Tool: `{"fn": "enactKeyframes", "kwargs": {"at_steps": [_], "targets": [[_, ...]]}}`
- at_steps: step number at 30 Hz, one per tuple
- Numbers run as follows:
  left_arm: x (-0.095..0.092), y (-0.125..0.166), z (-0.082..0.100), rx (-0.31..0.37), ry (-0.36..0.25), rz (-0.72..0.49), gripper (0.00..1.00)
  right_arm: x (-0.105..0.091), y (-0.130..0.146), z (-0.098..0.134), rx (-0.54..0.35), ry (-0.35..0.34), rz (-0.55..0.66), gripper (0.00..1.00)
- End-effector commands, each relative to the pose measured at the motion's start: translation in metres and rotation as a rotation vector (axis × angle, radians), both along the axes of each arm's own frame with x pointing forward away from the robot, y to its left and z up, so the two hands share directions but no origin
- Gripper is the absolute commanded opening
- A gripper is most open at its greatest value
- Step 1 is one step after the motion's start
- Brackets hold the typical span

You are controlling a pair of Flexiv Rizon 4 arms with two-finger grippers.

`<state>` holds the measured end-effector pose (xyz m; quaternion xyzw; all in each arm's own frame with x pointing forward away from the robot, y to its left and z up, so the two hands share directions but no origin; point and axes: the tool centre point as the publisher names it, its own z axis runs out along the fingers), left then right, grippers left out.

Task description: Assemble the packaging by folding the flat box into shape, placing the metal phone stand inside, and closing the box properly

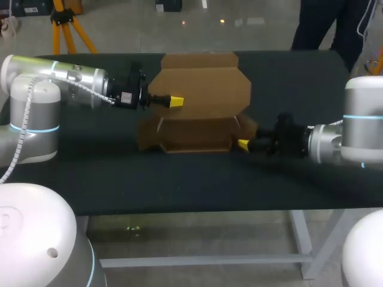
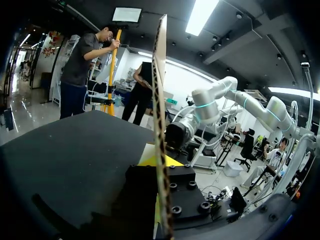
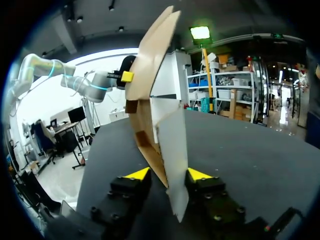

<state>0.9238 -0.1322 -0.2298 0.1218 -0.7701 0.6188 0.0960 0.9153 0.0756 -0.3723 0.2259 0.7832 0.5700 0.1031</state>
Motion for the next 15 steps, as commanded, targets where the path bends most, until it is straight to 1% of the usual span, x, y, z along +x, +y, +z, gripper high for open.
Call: {"fn": "enactKeyframes", "kwargs": {"at_steps": [1, 15], "targets": [[0.000, -0.001, -0.003, -0.001, 0.000, -0.002, 0.00, -0.008, 0.011, -0.001, -0.004, -0.007, -0.008, 0.48], [0.000, -0.001, -0.003, -0.001, 0.000, -0.002, 0.00, -0.012, 0.034, -0.001, -0.009, 0.000, 0.015, 0.47]]}}
